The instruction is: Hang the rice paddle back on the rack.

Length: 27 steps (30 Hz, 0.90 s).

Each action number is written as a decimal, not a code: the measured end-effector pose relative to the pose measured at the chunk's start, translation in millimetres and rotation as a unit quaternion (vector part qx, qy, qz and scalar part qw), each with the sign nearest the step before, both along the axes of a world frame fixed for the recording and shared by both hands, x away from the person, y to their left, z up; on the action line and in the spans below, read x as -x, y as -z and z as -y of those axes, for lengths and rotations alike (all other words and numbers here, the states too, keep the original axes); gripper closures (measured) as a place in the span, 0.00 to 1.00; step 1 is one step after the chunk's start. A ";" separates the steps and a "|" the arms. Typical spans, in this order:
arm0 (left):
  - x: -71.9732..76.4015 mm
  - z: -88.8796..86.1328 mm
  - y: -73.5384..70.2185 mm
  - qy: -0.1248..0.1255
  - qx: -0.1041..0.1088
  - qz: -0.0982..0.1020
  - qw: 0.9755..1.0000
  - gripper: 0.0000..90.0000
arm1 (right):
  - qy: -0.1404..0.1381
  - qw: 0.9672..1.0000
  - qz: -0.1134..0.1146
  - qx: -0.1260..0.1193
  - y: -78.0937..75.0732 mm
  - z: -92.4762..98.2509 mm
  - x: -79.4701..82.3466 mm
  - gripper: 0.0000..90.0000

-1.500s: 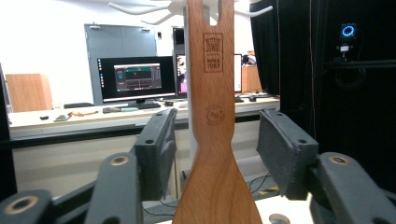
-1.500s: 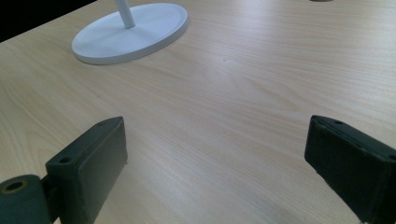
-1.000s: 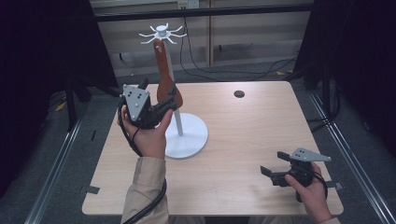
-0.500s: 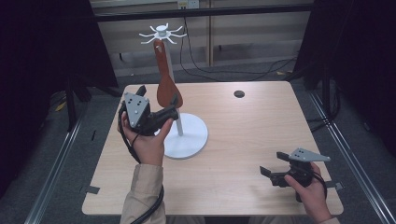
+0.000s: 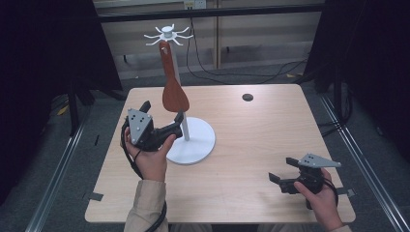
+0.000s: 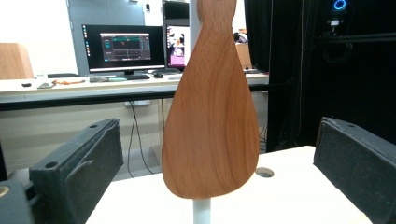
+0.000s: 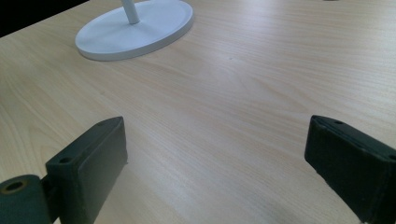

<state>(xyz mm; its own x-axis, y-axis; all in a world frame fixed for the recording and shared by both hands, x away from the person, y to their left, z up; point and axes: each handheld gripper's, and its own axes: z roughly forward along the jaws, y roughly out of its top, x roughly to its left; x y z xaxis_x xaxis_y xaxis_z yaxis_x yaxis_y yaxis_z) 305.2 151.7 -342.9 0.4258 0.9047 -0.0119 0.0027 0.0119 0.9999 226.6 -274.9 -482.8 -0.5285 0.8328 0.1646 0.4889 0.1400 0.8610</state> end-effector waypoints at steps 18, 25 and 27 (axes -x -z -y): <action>11.6 -8.5 26.0 0.011 -0.012 -0.014 1.000 0.02 | 0.000 1.000 0.000 0.001 -0.4 -0.5 0.3 0.06; 15.0 -12.0 37.1 0.012 -0.016 -0.022 1.000 0.02 | 0.001 1.000 0.001 0.001 -0.3 -0.2 0.4 0.06; 15.7 -13.4 40.7 0.013 -0.016 -0.026 0.999 0.02 | 0.000 1.000 0.001 0.002 -0.3 -0.3 0.4 0.06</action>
<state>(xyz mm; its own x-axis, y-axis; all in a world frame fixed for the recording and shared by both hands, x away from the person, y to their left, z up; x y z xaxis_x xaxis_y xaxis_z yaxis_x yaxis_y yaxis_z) 289.5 165.2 -383.6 0.4496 0.8932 -0.0061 0.0540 -0.0204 0.9983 226.2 -274.6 -482.5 -0.5287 0.8335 0.1604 0.4870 0.1432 0.8616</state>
